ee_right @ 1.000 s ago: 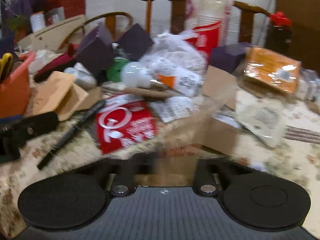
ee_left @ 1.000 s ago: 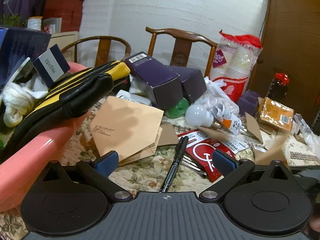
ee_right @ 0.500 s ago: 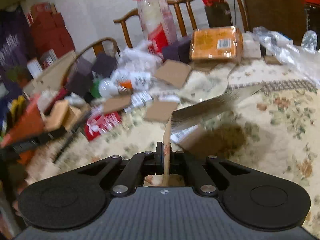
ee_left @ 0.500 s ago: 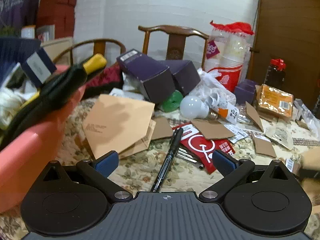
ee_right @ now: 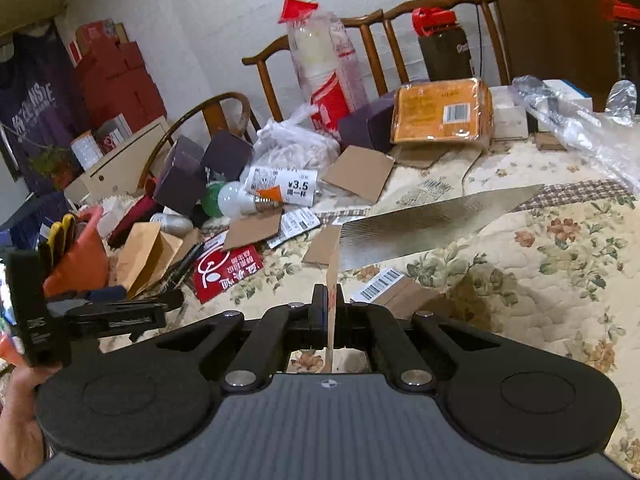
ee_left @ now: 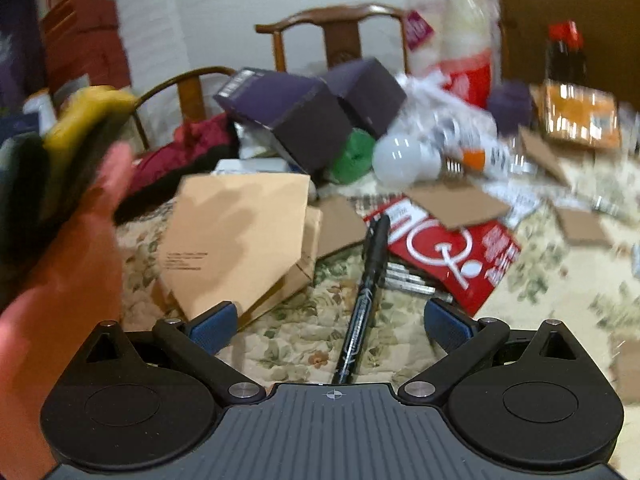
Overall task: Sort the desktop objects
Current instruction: 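Grasp the black marker with the left gripper while the right grips the cardboard scrap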
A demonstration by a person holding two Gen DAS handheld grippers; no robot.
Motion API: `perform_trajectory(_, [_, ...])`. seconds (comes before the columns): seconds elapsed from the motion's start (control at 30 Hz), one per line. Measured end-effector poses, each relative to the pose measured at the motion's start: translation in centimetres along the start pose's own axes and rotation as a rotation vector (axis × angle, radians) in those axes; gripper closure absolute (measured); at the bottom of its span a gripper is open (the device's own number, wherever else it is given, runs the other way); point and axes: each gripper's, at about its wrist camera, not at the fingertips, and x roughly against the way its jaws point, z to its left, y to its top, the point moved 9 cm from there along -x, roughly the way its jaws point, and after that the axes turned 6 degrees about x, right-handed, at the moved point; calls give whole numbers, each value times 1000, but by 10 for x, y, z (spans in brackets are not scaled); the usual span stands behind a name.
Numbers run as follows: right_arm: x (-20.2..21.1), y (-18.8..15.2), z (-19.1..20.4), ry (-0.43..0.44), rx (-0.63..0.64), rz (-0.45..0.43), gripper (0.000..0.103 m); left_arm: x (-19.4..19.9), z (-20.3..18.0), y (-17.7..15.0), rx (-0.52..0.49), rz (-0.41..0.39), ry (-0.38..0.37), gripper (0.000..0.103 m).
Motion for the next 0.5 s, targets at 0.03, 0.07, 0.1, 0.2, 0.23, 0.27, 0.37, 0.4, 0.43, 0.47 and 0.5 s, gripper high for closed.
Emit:
perform_trajectory(0.03, [0, -1, -1, 0, 0, 2, 103, 1, -2, 1, 6, -24, 10, 23])
perform_trajectory(0.07, [1, -2, -2, 2, 0, 4, 103, 1, -5, 2, 29, -30, 2, 40])
perform_trajectory(0.1, [0, -3, -1, 5, 3, 9, 103, 2, -8, 2, 86, -22, -52, 85])
perform_trajectory(0.2, [1, -4, 0, 7, 10, 4, 103, 9, -16, -2, 101, -32, -31, 100])
perform_trajectory(0.23, [1, -5, 0, 8, 13, 4, 103, 11, -18, -4, 96, -38, -22, 100])
perform_trajectory(0.27, [1, -5, 1, 7, 13, 5, 103, 13, -18, -5, 95, -35, -18, 100])
perform_trajectory(0.37, [3, -6, 2, 10, 12, 4, 103, 18, -11, -6, 172, -13, -83, 100])
perform_trajectory(0.4, [4, -6, 3, 11, 11, 2, 103, 21, -9, -6, 206, -3, -117, 100])
perform_trajectory(0.43, [5, -5, 4, 15, 11, -1, 103, 26, -8, -5, 233, 0, -157, 100])
perform_trajectory(0.47, [7, -5, 6, 21, 13, -4, 103, 32, -10, -4, 244, -8, -187, 100])
perform_trajectory(0.5, [10, -4, 8, 28, 16, -11, 103, 39, -13, -2, 239, -23, -211, 100])
